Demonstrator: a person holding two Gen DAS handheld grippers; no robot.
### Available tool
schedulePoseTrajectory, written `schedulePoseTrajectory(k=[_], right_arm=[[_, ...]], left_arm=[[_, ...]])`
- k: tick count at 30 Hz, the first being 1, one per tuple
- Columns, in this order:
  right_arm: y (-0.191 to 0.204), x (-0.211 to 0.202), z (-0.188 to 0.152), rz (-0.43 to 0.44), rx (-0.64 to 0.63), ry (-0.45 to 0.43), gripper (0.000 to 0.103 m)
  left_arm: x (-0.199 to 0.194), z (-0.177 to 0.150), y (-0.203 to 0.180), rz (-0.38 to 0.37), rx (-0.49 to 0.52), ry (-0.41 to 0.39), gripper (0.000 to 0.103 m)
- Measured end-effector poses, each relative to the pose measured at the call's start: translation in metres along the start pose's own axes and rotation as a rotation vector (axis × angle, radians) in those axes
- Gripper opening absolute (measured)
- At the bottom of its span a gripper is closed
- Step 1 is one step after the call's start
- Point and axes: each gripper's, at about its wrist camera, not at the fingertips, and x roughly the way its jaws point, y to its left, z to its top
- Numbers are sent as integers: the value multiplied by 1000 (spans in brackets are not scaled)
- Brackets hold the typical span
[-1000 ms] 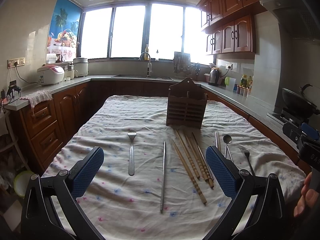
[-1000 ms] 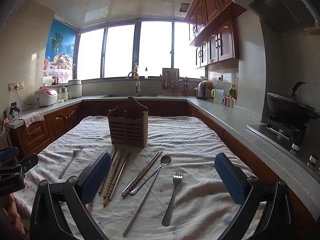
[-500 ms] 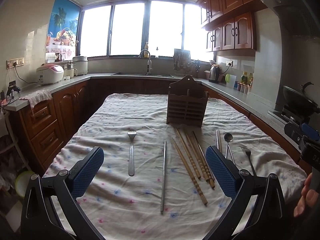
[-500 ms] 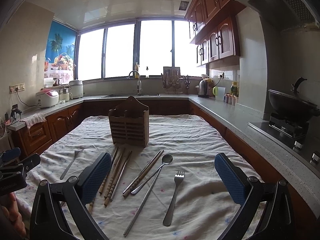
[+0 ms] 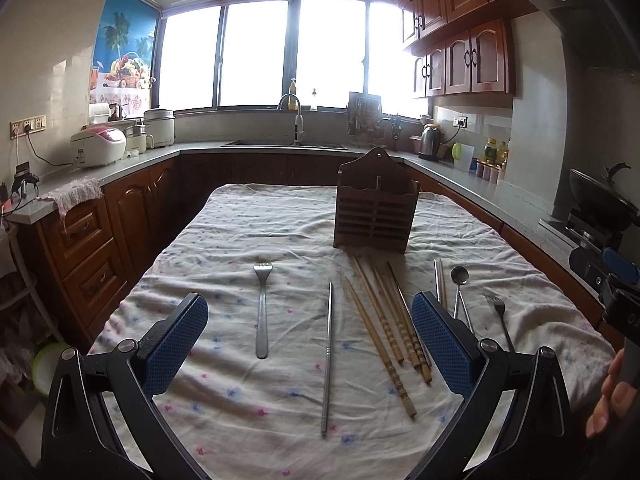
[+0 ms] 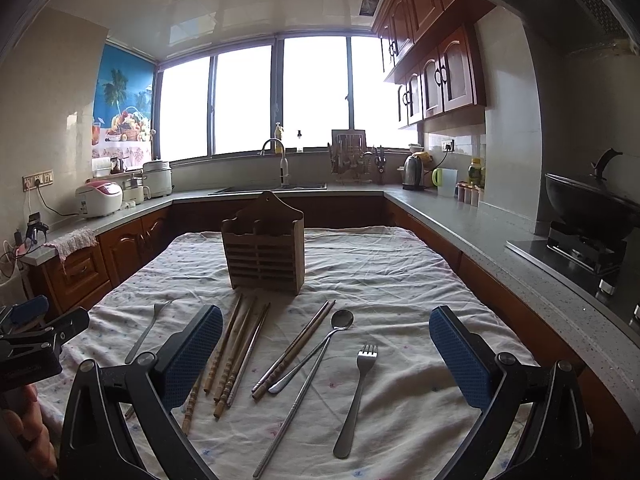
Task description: Organize utensils
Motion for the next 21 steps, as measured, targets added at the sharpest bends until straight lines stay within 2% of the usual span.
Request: schedulePoseTrajectory(k=[6,17,21], right_arm=[[-3,11,0,28,23,31,103],[-15,82,7,114,109,178,103],[-13,110,9,135,122,230,96]], left_arm=[[15,6,3,1,-8,48,103],[92,17,14,-12,-37,245,103],[118,20,9,-23,-11,297,102]])
